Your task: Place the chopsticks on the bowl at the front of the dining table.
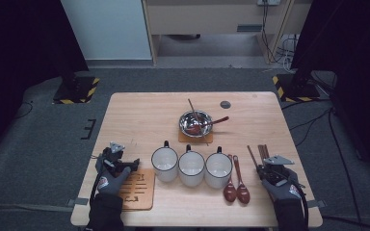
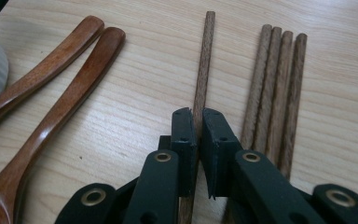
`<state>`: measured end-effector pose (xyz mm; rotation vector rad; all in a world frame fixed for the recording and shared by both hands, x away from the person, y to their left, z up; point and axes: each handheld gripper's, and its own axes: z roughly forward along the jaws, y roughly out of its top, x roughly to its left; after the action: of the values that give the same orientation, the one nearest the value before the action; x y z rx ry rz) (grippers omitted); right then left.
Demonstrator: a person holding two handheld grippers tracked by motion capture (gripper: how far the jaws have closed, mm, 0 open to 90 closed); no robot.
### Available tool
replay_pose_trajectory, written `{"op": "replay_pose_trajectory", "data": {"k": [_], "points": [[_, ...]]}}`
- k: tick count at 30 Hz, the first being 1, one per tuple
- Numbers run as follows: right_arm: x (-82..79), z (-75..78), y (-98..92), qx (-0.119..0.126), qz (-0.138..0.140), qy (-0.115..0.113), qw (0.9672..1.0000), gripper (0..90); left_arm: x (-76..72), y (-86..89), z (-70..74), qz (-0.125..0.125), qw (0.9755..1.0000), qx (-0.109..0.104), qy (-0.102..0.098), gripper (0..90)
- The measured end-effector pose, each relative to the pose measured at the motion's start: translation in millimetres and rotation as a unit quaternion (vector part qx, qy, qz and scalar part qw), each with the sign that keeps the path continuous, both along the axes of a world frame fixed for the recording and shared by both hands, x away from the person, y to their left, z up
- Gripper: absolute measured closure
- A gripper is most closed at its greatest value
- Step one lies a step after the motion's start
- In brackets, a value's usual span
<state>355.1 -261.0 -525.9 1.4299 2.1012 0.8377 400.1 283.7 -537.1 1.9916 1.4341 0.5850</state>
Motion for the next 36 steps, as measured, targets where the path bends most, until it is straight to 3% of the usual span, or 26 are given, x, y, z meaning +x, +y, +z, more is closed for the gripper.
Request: {"op": "replay_pose_trajectory", "data": {"k": [8, 20, 27, 36], "points": [[9.8, 2.5, 10.5, -0.021, 0.009, 0.01, 0.9997, 83.8, 0.0, 0.0, 0.0, 0.0, 1.0, 0.0, 0.0, 0.0], [15.0, 2.7, 25.3, -0.014, 0.025, 0.013, 0.9995, 82.2, 0.0, 0.0, 0.0, 0.0, 1.0, 0.0, 0.0, 0.0], [10.3, 5.5, 18.4, -0.003, 0.023, 0.004, 0.9997, 80.1, 0.0, 0.0, 0.0, 0.0, 1.0, 0.0, 0.0, 0.0], [8.8, 1.3, 16.0, 0.005, 0.025, 0.015, 0.9996, 83.5, 0.0, 0.0, 0.0, 0.0, 1.0, 0.0, 0.0, 0.0]]}}
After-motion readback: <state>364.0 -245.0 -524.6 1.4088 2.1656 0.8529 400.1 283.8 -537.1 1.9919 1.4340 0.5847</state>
